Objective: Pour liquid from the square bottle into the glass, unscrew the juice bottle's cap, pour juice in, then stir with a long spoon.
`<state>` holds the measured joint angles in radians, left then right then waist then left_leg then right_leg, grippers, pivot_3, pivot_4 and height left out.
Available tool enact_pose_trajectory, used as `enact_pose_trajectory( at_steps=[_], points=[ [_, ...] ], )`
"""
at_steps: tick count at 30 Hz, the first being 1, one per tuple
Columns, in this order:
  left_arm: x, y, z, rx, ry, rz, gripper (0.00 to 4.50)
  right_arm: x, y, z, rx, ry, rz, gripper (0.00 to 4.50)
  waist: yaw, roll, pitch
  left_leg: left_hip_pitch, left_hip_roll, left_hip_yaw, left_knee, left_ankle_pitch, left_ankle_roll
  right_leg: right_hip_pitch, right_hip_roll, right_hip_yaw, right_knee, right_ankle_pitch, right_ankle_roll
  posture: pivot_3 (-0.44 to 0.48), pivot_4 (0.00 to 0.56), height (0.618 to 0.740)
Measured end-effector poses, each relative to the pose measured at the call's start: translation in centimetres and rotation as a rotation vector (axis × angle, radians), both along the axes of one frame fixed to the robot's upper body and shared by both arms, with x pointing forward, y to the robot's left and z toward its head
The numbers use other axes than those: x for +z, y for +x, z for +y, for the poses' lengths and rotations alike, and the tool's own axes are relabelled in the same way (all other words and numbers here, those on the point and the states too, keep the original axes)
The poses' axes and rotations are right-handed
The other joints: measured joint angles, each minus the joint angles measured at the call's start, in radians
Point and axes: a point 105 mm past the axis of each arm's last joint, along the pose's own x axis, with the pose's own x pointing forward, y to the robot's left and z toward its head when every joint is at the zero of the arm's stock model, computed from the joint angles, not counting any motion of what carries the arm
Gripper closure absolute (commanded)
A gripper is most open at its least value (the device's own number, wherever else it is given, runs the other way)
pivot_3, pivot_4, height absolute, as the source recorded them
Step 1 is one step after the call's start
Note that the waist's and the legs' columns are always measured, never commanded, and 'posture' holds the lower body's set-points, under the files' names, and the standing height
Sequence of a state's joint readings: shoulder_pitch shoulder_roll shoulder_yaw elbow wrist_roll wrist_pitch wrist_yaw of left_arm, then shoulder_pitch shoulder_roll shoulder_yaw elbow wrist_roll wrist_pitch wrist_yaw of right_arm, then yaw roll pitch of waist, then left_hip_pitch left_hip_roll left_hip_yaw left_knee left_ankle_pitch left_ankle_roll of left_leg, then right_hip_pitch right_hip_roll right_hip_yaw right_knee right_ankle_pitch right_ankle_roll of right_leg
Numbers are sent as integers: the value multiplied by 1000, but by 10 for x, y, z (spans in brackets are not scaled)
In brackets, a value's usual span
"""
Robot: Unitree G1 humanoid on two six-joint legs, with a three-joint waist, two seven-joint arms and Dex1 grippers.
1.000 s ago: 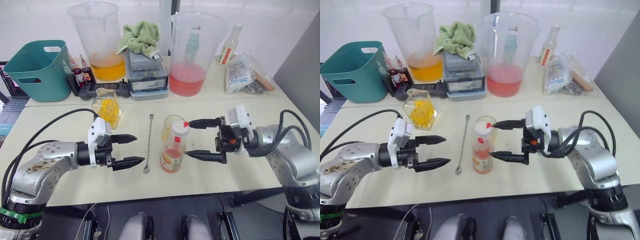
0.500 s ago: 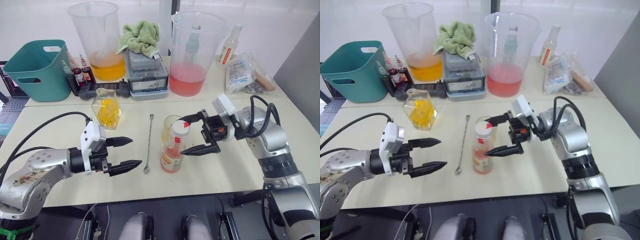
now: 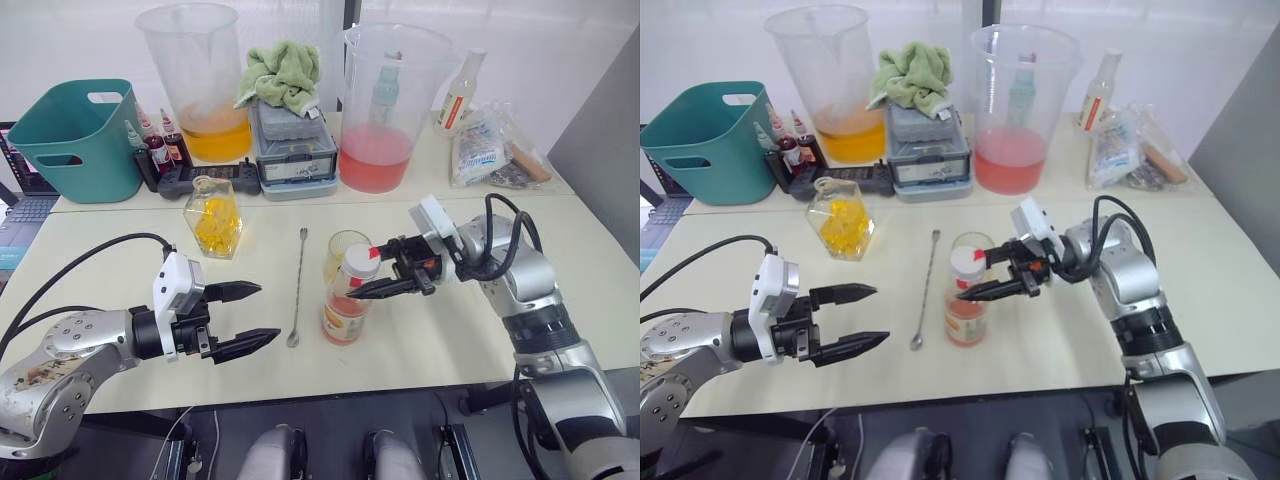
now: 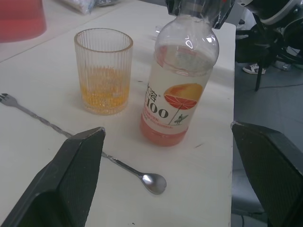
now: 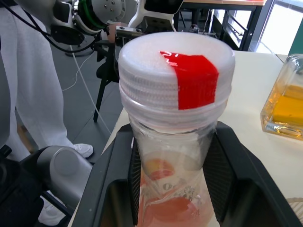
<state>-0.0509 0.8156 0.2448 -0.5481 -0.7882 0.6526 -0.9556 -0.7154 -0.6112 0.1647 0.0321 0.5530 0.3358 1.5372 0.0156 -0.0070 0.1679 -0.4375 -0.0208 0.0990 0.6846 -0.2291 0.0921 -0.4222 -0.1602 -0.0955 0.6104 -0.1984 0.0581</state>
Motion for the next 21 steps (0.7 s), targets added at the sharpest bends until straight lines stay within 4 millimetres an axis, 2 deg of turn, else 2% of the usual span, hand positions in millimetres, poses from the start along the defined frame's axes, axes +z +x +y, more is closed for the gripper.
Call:
enact_pose_trajectory(
  at_steps=[6, 12, 21],
  points=[
    [0, 5, -4, -50, -15, 2, 0, 15, -22, -5, -135, 73, 26, 3198, -3, 0, 0, 0, 1, 1, -1, 0, 0, 0, 0, 0, 0, 0, 0, 0, 150, 740],
    [-1, 10, -10, -104, -33, 11, 0, 8, -36, -6, -395, 140, 58, 3210, 3, 0, 0, 0, 0, 1, -1, 0, -1, 0, -1, 0, 0, 0, 0, 0, 150, 740],
    [0, 16, -20, -167, -52, 3, 0, -5, -27, -12, -794, 209, 63, 3211, 4, 0, 0, 0, 0, 2, -1, 0, -1, 0, 0, 0, 0, 0, 0, 0, 150, 740]
  ],
)
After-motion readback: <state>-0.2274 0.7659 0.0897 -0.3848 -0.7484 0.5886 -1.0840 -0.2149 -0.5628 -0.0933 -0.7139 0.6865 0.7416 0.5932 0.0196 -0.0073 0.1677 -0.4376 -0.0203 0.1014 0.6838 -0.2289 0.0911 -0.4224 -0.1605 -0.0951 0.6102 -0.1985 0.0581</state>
